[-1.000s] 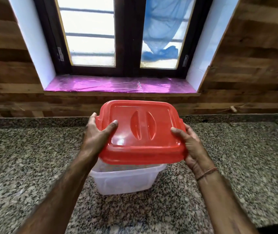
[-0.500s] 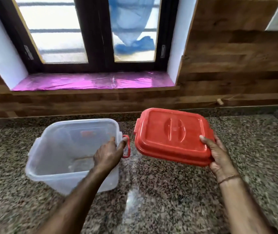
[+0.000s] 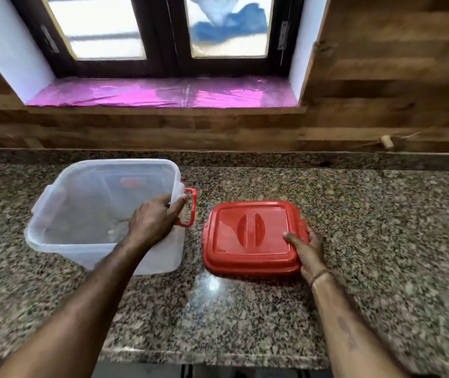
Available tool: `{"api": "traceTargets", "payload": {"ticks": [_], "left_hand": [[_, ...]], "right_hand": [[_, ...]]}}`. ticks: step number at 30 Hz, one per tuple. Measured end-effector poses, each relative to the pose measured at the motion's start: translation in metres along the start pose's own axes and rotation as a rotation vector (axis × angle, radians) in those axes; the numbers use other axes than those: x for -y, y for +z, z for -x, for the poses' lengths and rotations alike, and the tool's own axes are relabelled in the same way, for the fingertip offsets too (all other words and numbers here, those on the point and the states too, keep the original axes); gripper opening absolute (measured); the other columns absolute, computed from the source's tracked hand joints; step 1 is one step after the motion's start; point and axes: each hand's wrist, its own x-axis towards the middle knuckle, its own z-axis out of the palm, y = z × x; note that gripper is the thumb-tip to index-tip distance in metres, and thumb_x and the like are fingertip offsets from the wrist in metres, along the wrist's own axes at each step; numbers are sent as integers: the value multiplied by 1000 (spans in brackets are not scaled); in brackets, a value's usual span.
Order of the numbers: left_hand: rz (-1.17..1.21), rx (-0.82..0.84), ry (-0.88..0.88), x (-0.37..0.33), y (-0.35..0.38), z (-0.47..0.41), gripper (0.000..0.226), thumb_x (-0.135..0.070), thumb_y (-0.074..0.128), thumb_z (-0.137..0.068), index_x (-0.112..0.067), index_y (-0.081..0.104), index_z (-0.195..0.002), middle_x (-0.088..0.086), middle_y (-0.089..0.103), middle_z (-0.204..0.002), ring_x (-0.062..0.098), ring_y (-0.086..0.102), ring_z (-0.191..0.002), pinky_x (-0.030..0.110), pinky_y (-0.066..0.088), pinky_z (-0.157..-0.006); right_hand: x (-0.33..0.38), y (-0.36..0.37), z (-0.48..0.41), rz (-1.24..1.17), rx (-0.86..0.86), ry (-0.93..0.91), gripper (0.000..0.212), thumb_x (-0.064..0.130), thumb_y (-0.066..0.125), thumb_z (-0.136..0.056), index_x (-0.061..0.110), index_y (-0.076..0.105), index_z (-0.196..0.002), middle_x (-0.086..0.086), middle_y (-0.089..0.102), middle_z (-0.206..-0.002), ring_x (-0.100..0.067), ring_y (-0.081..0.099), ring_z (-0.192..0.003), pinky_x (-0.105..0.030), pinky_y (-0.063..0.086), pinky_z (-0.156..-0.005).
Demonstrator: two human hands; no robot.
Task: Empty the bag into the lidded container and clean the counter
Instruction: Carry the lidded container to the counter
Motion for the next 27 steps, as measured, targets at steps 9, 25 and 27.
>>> {"api": "traceTargets", "payload": {"ticks": [9, 25, 27], "left_hand": [[104, -2, -23, 0, 1, 2, 59, -70, 38, -98, -22, 72, -93, -3, 78, -78, 27, 74, -82, 44, 57, -84], [236, -184, 73, 35, -51, 27, 81, -76, 57, -86, -25, 52, -148, 2, 61, -145, 24, 61, -127, 46, 54, -98], [264, -225, 82, 68, -82, 32, 77, -75, 59, -85, -25, 55, -145, 1, 63, -141, 21, 62, -126, 44, 54, -98]], "right_hand": [[-10, 3, 10, 589, -188, -20, 50, 19, 82, -87, 6, 62, -131, -16, 51, -137, -39, 56, -125, -53, 54, -101], [92, 120, 99, 476, -76, -581, 48, 42, 67, -96, 20, 59, -138, -6, 60, -135, -1, 60, -93, -12, 46, -67], [114, 164, 128, 436, -13, -691, 37, 39, 69, -95, 18, 68, -126, -5, 70, -120, -2, 63, -86, -14, 49, -70]]}}
